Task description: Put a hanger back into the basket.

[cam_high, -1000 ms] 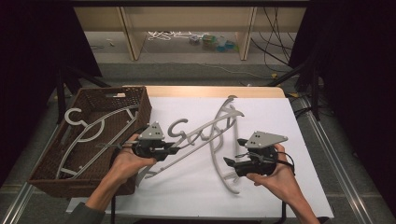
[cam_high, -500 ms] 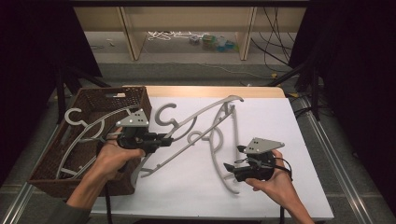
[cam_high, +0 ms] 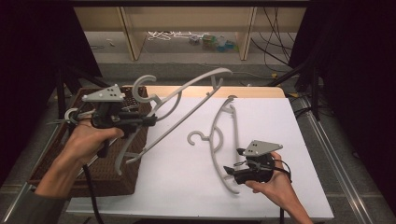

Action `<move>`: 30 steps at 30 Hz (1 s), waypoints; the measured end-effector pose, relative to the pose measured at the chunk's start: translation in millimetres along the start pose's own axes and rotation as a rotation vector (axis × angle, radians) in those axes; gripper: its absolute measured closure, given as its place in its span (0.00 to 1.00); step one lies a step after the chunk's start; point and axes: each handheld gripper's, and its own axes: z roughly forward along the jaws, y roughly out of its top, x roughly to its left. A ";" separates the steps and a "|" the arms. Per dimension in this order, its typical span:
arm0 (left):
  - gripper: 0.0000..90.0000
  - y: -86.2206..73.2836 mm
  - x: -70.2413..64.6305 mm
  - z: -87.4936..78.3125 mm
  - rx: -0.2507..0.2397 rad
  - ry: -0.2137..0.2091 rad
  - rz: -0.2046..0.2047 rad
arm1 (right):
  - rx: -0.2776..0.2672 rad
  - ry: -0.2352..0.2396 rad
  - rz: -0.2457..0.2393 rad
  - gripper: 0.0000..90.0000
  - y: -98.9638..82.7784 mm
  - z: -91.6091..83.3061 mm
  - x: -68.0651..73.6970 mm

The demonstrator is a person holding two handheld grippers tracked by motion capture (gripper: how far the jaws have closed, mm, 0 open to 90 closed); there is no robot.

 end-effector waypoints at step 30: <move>0.88 -37.6 74.0 -73.0 0.052 0.285 -0.031 | 0.013 0.013 0.002 0.27 -3.5 2.1 0.3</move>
